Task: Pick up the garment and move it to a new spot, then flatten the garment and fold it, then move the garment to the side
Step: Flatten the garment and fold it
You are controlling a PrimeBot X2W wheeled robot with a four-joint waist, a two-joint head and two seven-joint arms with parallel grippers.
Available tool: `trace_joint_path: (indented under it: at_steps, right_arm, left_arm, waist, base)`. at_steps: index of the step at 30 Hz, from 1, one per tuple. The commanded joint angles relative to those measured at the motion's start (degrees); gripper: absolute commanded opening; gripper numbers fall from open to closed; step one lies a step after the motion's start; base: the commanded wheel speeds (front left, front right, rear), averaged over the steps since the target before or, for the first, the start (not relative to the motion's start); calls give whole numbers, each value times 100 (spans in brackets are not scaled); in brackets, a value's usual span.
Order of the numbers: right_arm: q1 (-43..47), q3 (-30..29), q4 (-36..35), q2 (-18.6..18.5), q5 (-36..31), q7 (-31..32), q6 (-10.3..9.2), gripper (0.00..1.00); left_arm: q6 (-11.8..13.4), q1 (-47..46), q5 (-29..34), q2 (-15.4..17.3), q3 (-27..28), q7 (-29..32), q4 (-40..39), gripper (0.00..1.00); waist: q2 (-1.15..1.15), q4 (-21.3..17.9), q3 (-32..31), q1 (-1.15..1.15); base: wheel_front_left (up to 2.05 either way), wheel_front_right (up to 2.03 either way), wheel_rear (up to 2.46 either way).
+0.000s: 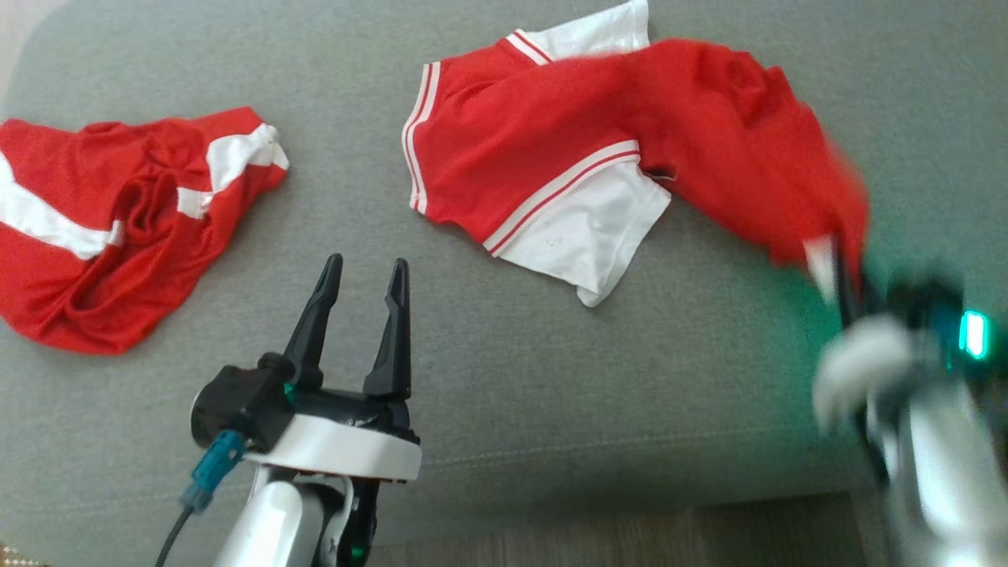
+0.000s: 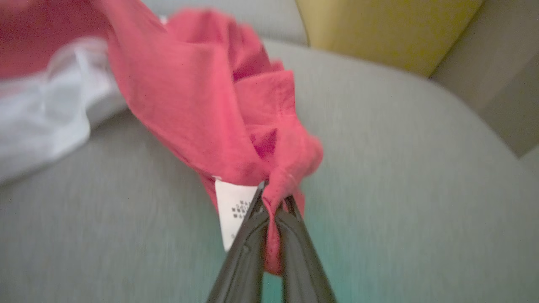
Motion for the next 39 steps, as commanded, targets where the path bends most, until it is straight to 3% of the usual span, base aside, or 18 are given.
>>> trace_joint_path:
  at_steps: [1, 5, 6, 7, 16, 22, 30, 37, 39]
  right_arm:
    - [351, 68, -425, -7, 105, 136, -2, 0]
    - [1381, 52, -1057, 163, 473, 512, -2, 0]
    - [1523, 41, -1178, 191, 553, 558, -2, 31]
    - [1617, 26, -1282, 207, 590, 580, -2, 100]
    - [2141, -481, -1958, 268, 1086, 772, -2, 100]
    - [2193, -268, -2032, 269, 1642, 814, -2, 100]
    - [1532, -59, -1148, 270, 2212, 459, -2, 100]
    - [925, -92, -152, 270, 1906, 196, -2, 100]
    - [791, -72, 84, 270, 1852, 128, -2, 95]
  left_arm:
    - [32, -96, -9, 3, 186, -29, -225, 100]
    - [-30, -59, 50, 3, 312, -29, -210, 100]
    - [-64, -64, 75, 3, 317, -29, -193, 100]
    - [-110, -80, 107, 3, 305, -29, -169, 100]
    - [-640, -216, 335, 3, -196, -29, 315, 100]
    - [-787, -448, 387, 3, -575, -29, 667, 100]
    - [-778, -698, 393, 3, -824, -29, 824, 100]
    - [-760, -804, 448, 3, -902, -29, 852, 100]
    - [-744, -817, 459, 3, -907, -29, 846, 100]
  waist:
    - [0, -63, 77, 0]
    - [0, -302, 216, 0]
    - [0, -360, 236, 0]
    - [0, -405, 254, 0]
    - [0, -617, 352, 0]
    - [0, -743, 524, 0]
    - [0, -743, 663, 0]
    - [0, -606, 760, 0]
    - [0, -579, 778, 0]
  base:
    - [0, 0, 0]
    - [0, 0, 0]
    - [0, 0, 0]
    - [0, 0, 0]
    - [0, 0, 0]
    - [0, 0, 0]
    - [0, 0, 0]
    - [0, 0, 0]
    - [0, 0, 0]
